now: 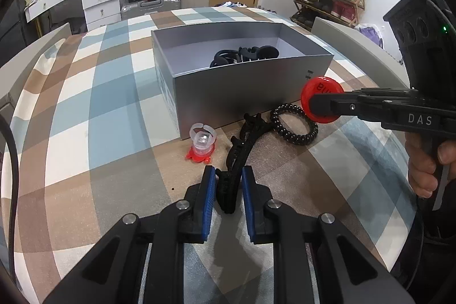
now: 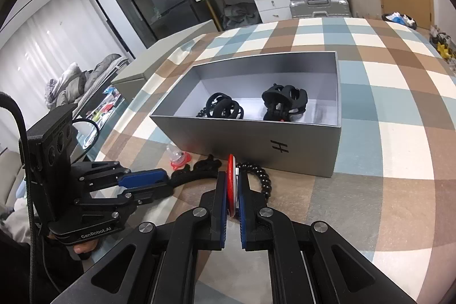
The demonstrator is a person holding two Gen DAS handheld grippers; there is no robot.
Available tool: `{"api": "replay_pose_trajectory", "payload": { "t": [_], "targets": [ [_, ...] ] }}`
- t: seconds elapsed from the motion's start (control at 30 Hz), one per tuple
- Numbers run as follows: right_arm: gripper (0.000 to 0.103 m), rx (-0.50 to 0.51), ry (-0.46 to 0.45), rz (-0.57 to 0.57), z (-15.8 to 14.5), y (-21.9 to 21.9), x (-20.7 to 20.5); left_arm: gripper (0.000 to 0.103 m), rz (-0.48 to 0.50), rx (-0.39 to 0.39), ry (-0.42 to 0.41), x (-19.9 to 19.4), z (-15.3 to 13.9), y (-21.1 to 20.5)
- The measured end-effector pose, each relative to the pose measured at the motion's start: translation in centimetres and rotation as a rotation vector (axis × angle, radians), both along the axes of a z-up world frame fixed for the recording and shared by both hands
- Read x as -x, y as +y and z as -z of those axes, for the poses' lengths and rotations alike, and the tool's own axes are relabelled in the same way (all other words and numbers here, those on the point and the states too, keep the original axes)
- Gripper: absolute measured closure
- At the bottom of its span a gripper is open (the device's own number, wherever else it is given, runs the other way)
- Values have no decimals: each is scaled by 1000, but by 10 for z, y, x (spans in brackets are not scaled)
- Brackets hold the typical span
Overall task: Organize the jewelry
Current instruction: 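Grasp and lift the long black claw clip with the left gripper while the right holds the badge, then carry the claw clip and red badge over the grey box with both grippers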
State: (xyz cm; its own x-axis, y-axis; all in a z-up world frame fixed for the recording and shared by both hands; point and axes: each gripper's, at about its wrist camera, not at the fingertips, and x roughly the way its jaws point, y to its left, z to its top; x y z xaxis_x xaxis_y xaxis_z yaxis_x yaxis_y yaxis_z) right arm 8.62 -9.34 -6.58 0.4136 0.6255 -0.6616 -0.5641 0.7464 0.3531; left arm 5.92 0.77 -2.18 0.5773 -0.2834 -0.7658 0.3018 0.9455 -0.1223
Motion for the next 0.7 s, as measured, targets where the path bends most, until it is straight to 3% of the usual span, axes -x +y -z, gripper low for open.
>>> {"api": "replay_pose_trajectory", "payload": {
  "t": [0.7],
  "targets": [
    [97,-19,-38,4,-10,-5,13,90,-42,50,-77,16,-19,10]
  ]
}}
